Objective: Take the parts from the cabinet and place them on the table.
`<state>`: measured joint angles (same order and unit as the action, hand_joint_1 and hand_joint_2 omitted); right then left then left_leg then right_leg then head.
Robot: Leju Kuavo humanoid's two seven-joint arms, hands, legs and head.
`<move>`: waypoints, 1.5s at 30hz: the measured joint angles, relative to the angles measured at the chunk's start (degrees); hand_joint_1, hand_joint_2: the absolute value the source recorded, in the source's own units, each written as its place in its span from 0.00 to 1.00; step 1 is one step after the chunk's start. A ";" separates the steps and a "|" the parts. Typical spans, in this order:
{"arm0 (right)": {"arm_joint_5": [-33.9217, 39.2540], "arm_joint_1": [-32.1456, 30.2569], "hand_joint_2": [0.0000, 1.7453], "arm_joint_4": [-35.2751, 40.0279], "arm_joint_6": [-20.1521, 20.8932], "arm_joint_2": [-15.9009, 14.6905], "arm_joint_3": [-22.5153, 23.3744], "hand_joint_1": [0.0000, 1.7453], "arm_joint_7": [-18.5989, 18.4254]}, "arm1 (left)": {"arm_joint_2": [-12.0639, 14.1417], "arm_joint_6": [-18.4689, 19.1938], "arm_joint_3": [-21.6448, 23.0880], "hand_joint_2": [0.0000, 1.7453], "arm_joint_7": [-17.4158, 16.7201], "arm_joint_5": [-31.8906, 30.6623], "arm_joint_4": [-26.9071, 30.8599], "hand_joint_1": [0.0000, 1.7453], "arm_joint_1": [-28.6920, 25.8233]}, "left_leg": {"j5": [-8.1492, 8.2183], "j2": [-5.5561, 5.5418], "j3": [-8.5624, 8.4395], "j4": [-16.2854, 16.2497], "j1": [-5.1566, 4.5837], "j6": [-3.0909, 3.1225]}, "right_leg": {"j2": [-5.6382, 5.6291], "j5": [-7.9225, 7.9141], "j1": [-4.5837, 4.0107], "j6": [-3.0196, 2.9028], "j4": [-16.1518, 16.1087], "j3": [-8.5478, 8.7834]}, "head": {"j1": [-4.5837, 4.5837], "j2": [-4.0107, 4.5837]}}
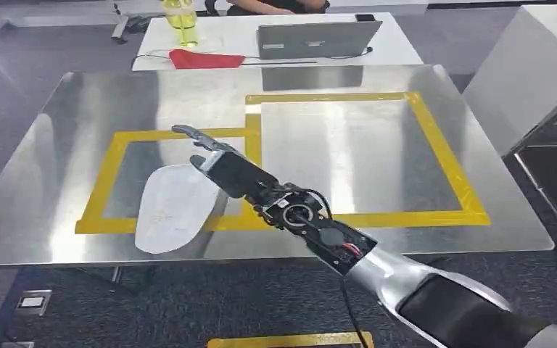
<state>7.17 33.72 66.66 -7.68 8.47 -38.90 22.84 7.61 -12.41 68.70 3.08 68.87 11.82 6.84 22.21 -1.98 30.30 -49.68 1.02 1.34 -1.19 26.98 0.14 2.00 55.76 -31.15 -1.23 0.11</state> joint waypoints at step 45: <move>-2.88 -16.39 0.00 34.80 3.85 -9.52 0.24 0.00 -0.09 | 0.17 -1.29 -0.09 0.00 -2.67 -0.59 -0.07 0.00 0.84 | 1.55 3.88 4.04 -6.10 -0.82 -1.84 | 1.95 -0.14 0.57 -1.66 -1.70 3.09 | -0.96 0.00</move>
<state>4.28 17.33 101.46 -3.82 -1.05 -38.67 22.75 7.78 -13.70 68.61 0.42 68.28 11.76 7.67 23.76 1.90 34.35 -55.79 0.20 -0.50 0.76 26.84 0.71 0.34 54.06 -28.06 -2.18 0.11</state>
